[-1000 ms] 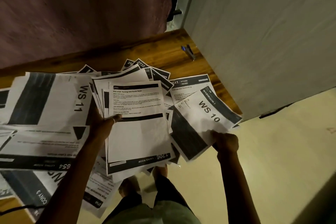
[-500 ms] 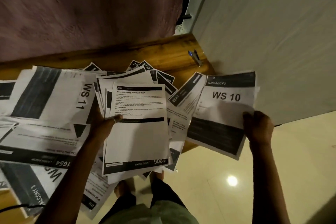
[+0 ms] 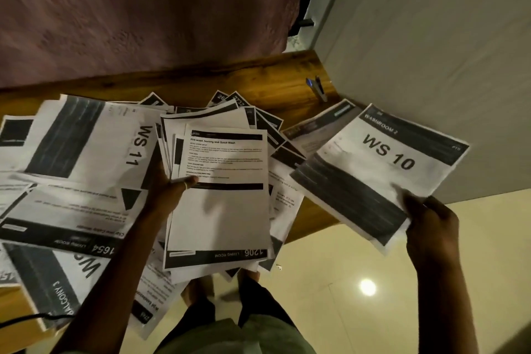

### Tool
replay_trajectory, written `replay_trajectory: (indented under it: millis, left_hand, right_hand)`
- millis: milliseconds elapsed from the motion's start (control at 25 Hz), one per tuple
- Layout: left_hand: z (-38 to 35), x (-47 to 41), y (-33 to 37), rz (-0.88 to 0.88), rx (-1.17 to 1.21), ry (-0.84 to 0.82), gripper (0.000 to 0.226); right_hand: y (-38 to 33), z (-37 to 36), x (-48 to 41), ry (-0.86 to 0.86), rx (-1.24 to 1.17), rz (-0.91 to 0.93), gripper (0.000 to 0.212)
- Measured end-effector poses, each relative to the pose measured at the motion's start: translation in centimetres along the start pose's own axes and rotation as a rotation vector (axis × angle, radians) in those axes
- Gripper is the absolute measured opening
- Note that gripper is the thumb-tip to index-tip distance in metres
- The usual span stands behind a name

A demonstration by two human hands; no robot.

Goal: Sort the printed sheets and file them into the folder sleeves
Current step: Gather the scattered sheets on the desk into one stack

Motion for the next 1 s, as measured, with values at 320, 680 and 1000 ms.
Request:
replay_trajectory:
  millis: [320,680,1000]
  left_hand:
    - [0.1,0.5,-0.4,0.174,0.125,-0.004,0.065]
    - [1.2,-0.3,-2.8,0.217,0.294,-0.217,0.027]
    - [1.2,-0.2,-1.7,0.132,0.141,-0.133,0.036]
  right_hand:
    - [8.2,-10.8,6.0,-0.270,0.024,-0.032,0.020]
    - [21.1,-14.7,13.3,-0.333,0.222,-0.292,0.023]
    - [11.3,-11.2,11.3,-0.518,0.515,0.058,0.009]
Point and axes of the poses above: each hand's wrist, its own x-axis away from the middle knuckle, its own z-axis out of the back of the hand, y = z × x, the point moved 7 cm from there along -x, towards the middle knuckle, and after that the axes turned 12 degrees about -x, right-handed, at the moved point
